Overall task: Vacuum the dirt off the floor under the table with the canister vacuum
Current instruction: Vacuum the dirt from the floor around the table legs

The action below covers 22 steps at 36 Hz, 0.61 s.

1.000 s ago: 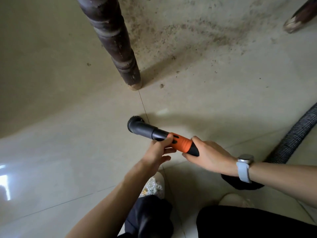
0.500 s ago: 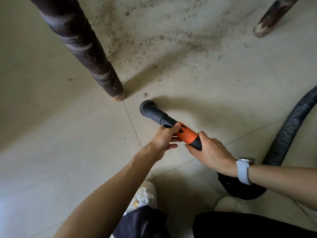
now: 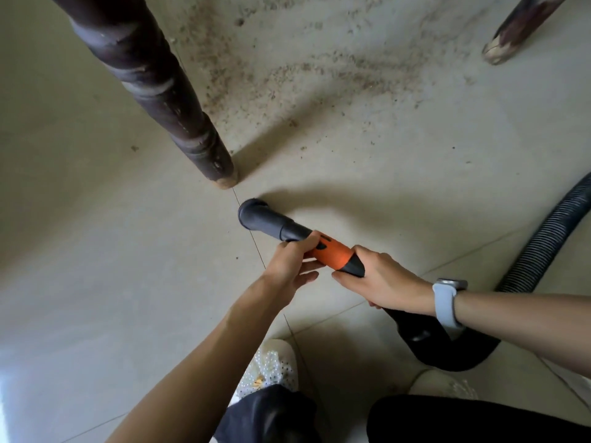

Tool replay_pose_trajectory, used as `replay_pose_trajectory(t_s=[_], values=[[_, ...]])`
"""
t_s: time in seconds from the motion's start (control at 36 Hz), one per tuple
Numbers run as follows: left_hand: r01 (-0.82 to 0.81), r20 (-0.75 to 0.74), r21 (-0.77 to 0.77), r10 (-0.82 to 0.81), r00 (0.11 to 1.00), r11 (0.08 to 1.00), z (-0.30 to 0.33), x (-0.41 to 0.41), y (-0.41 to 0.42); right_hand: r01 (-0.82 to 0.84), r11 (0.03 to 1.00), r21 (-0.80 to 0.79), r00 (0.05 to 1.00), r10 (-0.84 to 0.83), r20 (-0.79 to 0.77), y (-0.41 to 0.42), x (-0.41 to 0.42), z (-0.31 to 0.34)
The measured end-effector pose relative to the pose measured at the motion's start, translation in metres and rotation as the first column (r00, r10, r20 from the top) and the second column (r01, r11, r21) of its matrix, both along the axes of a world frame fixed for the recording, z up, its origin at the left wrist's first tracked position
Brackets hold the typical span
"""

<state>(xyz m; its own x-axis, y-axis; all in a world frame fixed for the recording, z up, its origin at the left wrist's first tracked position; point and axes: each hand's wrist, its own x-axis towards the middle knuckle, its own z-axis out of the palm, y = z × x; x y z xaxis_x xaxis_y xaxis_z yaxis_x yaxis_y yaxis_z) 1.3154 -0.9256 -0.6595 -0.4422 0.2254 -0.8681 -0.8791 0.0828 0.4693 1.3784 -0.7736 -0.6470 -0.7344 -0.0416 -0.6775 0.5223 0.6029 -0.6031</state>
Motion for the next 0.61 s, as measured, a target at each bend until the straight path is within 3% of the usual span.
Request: replay_pose_trajectory(t_s=[0.22, 0.42, 0.61], values=[[-0.085, 0.205, 0.027, 0.078, 0.976, 0.996, 0.009, 0.052, -0.015, -0.198, 0.978, -0.063, 0.965, 0.206, 0.162, 0.004, 0.027, 0.002], [-0.127, 0.126, -0.016, 0.128, 0.984, 0.992, 0.012, 0.055, -0.024, -0.249, 0.969, -0.01, 0.963, 0.248, 0.101, -0.008, 0.026, -0.002], [-0.179, 0.102, -0.002, 0.178, 0.979, 0.984, 0.018, 0.056, -0.028, -0.233, 0.967, -0.102, 0.965, 0.243, 0.099, -0.008, 0.015, 0.007]])
